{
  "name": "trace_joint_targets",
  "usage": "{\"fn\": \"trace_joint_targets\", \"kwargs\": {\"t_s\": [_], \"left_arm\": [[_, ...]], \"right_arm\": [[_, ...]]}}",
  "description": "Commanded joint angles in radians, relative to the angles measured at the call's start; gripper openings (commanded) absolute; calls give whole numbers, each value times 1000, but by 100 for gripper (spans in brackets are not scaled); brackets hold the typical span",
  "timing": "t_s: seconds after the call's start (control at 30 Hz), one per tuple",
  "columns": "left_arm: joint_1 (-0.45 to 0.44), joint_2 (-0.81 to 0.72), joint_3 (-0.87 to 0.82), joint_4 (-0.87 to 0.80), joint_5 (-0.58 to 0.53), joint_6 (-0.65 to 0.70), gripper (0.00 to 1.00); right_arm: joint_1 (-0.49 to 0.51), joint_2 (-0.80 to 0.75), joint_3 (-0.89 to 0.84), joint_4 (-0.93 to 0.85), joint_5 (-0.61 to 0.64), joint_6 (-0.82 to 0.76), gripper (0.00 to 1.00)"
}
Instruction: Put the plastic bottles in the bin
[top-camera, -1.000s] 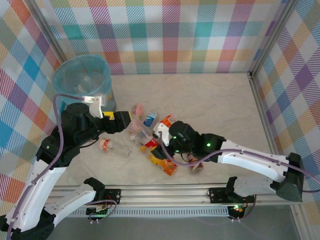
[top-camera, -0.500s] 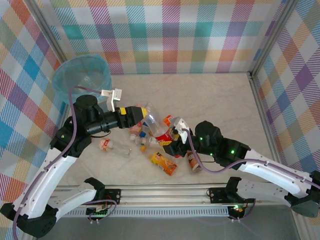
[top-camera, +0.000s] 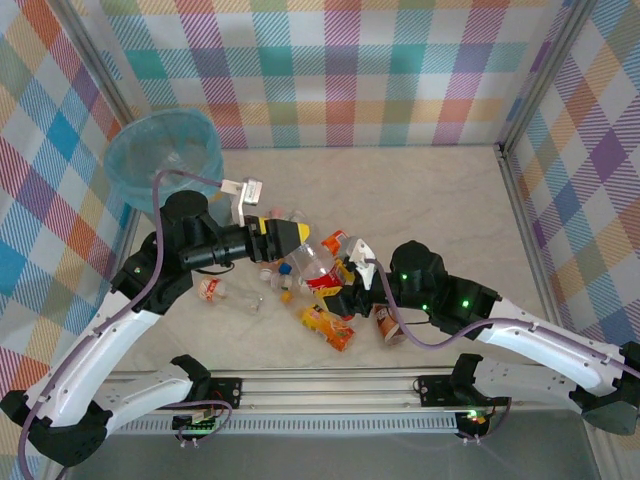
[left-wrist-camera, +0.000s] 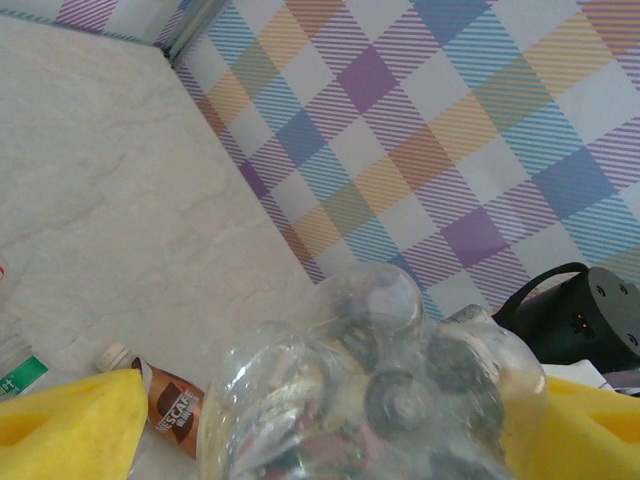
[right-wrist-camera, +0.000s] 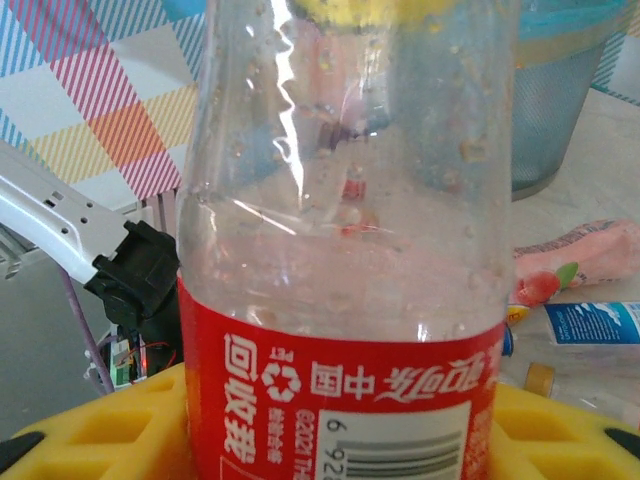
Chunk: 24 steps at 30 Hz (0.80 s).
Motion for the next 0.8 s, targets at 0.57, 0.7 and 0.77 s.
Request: {"fn": "trace_joint_targets", "kwargs": {"t_s": [0.57, 0.7, 0.77], "left_arm": [[-20, -70, -17, 13, -174, 53, 59], [-20, -109, -5, -17, -345, 64, 55], [-20, -118, 12, -33, -428, 71, 54]], "right_arm": [[6, 33, 49, 47, 69, 41, 74], [6, 29, 58, 35, 128, 49, 89], [6, 30, 68, 41, 152, 49, 92]]}}
